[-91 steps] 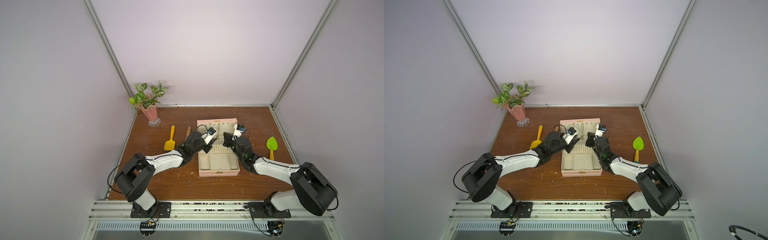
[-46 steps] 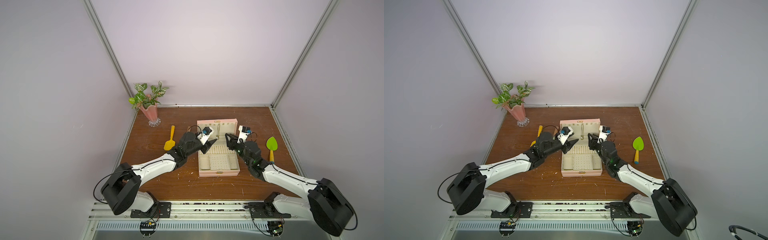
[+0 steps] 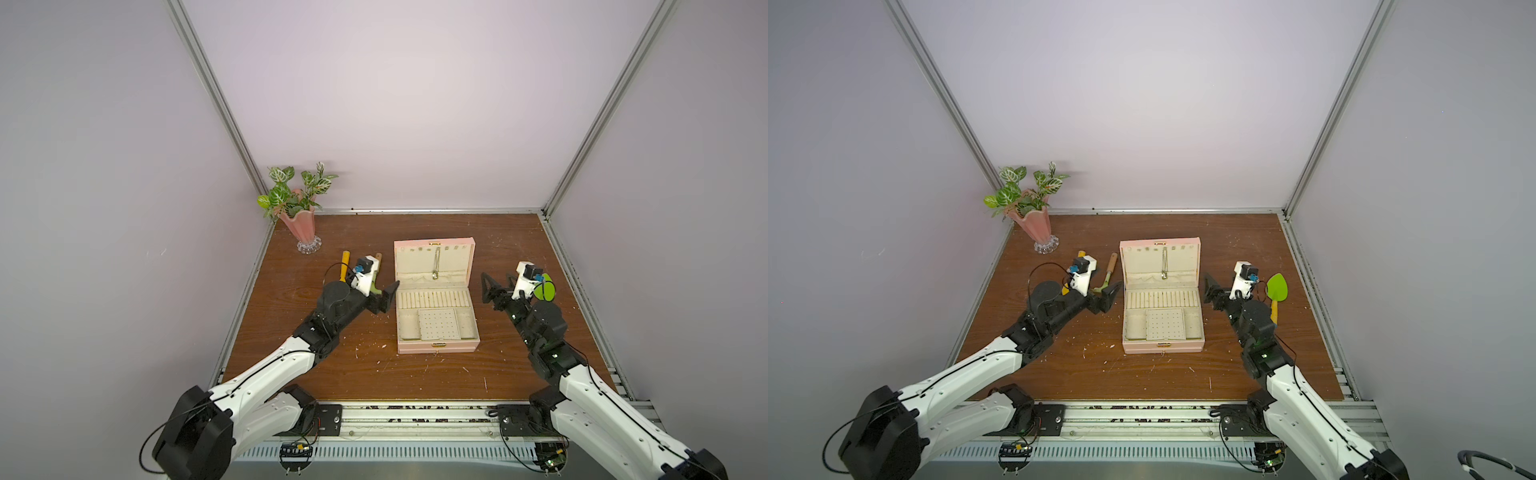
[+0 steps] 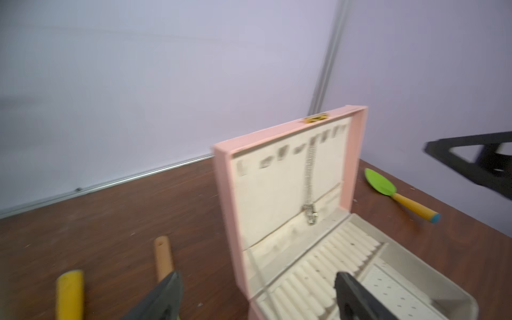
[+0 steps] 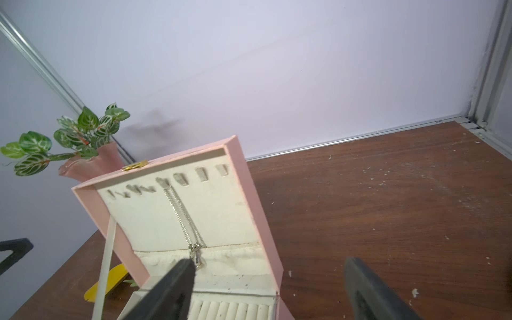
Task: Put jewelry chain into jewelry box
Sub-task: Reset both arms
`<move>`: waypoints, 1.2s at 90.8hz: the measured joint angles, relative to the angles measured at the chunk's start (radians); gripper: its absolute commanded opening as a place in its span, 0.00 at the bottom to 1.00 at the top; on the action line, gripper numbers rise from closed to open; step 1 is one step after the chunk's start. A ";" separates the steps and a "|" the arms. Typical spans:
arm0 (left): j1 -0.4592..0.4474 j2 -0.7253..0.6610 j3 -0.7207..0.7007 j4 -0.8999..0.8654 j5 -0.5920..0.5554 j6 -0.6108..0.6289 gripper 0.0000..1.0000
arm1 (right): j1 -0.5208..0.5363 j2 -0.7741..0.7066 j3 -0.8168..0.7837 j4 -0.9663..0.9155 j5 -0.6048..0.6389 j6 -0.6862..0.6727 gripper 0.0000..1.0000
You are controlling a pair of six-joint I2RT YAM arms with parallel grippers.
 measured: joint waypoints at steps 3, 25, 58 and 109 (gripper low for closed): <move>0.057 -0.024 -0.019 -0.008 -0.015 -0.016 0.96 | -0.044 -0.002 -0.002 0.000 -0.018 -0.012 0.97; 0.342 -0.120 -0.151 0.052 -0.156 -0.074 0.99 | -0.309 0.091 -0.080 0.128 -0.065 -0.039 0.99; 0.410 0.267 -0.396 0.571 -0.228 0.005 0.99 | -0.320 0.435 -0.229 0.589 -0.123 -0.212 0.99; 0.428 0.543 -0.265 0.816 -0.185 0.067 0.99 | -0.305 0.607 -0.217 0.785 -0.166 -0.340 0.99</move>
